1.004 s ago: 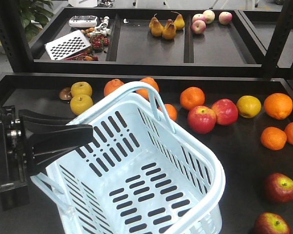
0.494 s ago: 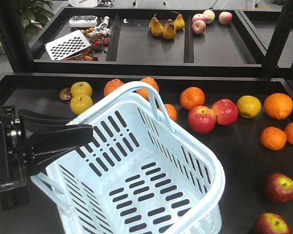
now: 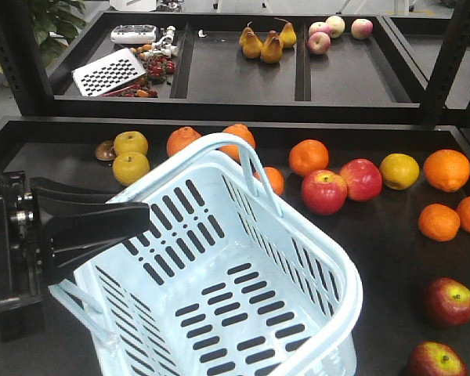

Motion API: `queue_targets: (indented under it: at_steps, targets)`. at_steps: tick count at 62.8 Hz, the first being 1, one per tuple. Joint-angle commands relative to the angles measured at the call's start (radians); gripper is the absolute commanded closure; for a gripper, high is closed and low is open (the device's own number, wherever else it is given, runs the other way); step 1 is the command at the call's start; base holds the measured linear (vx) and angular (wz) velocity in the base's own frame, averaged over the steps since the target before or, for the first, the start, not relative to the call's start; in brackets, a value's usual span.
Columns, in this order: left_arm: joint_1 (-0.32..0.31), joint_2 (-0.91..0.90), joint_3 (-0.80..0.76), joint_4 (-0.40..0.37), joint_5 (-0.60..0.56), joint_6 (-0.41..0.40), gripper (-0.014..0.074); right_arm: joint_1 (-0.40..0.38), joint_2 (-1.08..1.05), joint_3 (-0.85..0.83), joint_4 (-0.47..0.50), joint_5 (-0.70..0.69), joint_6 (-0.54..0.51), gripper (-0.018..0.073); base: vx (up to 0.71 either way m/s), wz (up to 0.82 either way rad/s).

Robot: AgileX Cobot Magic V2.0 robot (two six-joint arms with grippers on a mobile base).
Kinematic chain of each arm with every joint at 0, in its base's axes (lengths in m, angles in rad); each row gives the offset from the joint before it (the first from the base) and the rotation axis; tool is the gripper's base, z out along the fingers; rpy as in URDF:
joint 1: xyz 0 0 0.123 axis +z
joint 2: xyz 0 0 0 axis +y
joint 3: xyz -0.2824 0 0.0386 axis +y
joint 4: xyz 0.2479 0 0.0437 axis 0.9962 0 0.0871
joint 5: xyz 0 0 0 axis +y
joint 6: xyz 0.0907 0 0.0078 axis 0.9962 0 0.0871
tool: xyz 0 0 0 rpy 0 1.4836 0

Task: Pick three apples into basket with both arms
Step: 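Drive the base up to the fruit table edge, then swing the left arm over the table and lower the basket onto it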

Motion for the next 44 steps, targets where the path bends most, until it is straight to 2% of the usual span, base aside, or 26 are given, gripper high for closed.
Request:
queue_targets:
  at_steps: [1, 23, 33, 44]
  targets:
    - [-0.002, -0.013, -0.028, 0.046, 0.004, -0.009, 0.0603, -0.005, -0.013, 0.011, -0.011, -0.074, -0.002, 0.0564, 0.0, 0.0]
    - [-0.002, 0.021, -0.045, 0.049, 0.047, 0.016, 0.0603, -0.005, -0.013, 0.011, -0.011, -0.074, -0.002, 0.0564, 0.0, 0.0]
    - [-0.002, 0.13, -0.12, 0.051, 0.015, 0.025, 0.0603, -0.005, -0.013, 0.011, -0.011, -0.074, -0.002, 0.0564, 0.0, 0.0]
    - [-0.002, 0.302, -0.259, 0.051, -0.056, 0.103, 0.0603, -0.005, -0.013, 0.011, -0.011, -0.074, -0.002, 0.0564, 0.0, 0.0]
